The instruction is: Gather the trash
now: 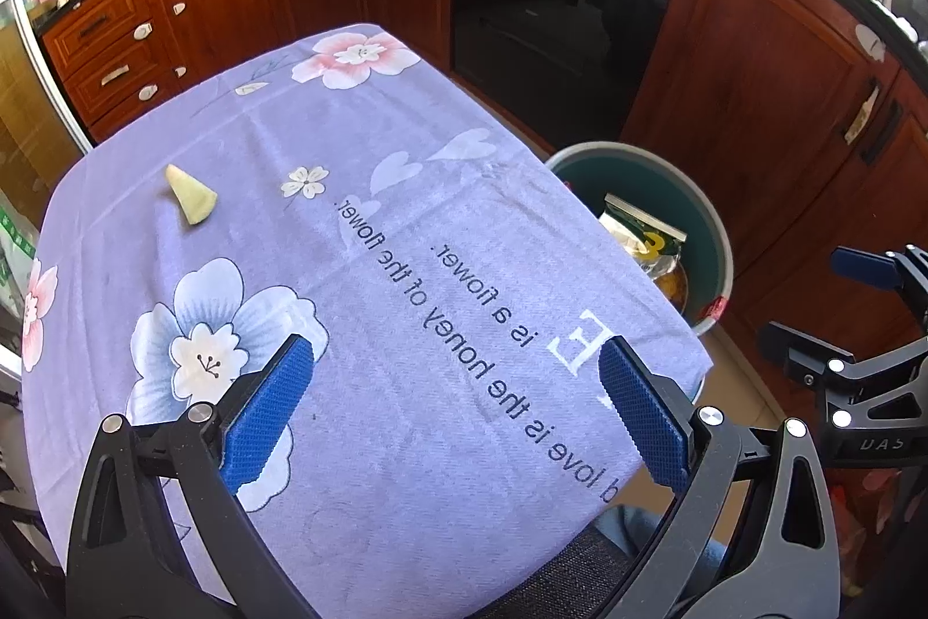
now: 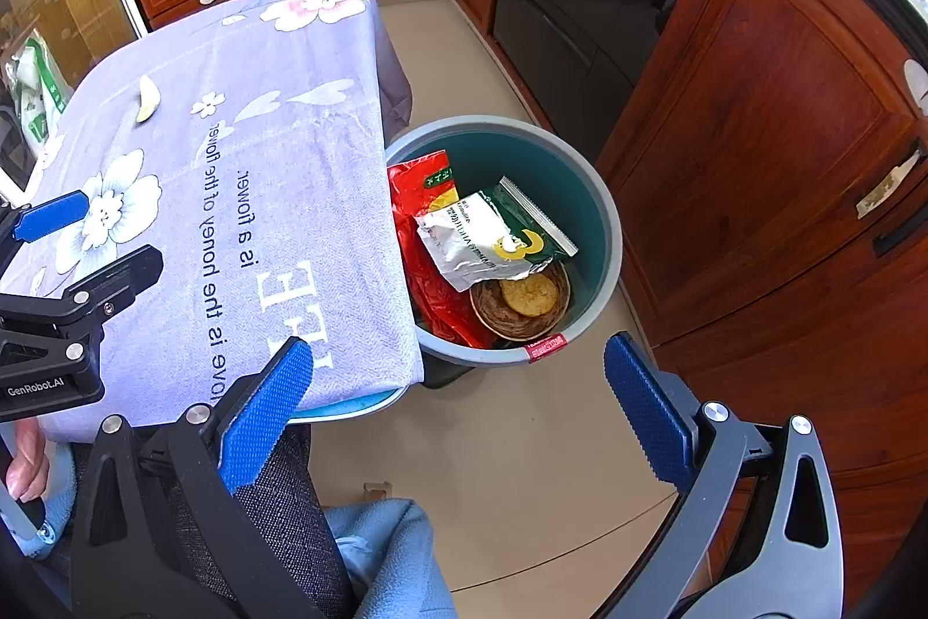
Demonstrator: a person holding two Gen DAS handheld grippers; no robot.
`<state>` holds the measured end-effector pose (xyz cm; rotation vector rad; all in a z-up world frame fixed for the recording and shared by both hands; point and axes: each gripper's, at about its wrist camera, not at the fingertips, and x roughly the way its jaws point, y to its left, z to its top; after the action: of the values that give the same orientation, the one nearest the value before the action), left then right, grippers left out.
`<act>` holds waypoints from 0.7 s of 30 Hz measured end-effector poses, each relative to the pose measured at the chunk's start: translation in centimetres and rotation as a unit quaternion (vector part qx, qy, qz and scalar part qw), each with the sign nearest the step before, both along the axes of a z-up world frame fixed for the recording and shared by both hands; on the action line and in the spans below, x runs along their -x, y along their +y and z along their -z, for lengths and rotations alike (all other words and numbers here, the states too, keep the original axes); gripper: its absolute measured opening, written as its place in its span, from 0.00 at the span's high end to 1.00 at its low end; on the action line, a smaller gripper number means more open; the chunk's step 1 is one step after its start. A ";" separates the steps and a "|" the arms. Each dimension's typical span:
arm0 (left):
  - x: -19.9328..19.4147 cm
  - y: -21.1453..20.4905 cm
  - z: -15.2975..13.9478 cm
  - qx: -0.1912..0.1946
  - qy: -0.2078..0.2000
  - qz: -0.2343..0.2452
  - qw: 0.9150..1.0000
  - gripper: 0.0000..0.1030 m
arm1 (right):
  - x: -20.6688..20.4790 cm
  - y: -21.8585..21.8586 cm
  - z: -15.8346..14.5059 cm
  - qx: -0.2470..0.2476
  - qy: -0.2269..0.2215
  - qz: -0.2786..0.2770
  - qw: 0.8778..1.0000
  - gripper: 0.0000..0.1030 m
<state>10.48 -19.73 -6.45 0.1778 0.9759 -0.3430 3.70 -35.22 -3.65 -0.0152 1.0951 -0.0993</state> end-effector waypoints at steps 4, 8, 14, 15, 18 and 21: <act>0.0 0.1 0.0 -0.002 0.001 -0.001 1.000 0.04 | -0.1 0.0 0.1 0.001 0.003 0.001 1.000 0.06; -0.1 0.3 0.2 -0.002 0.007 0.001 1.000 0.04 | -0.3 0.1 0.2 0.001 0.005 0.002 1.000 0.06; 0.0 0.3 0.0 -0.011 0.009 0.008 1.000 0.04 | -0.4 0.2 0.0 0.005 0.006 0.002 1.000 0.06; 0.1 0.3 -0.1 -0.012 0.009 0.010 1.000 0.04 | -0.4 0.2 0.0 0.005 0.006 0.003 1.000 0.06; 0.2 0.3 -0.3 -0.015 0.009 0.011 1.000 0.04 | -0.5 0.4 -0.2 0.005 0.004 0.003 1.000 0.06; 0.3 0.4 -0.6 -0.018 0.006 0.013 1.000 0.04 | -0.5 0.5 -0.5 0.005 0.003 0.003 1.000 0.06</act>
<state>10.17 -19.35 -5.84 0.2212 0.9924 -0.3515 4.19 -34.73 -3.16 -0.0223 1.1004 -0.1099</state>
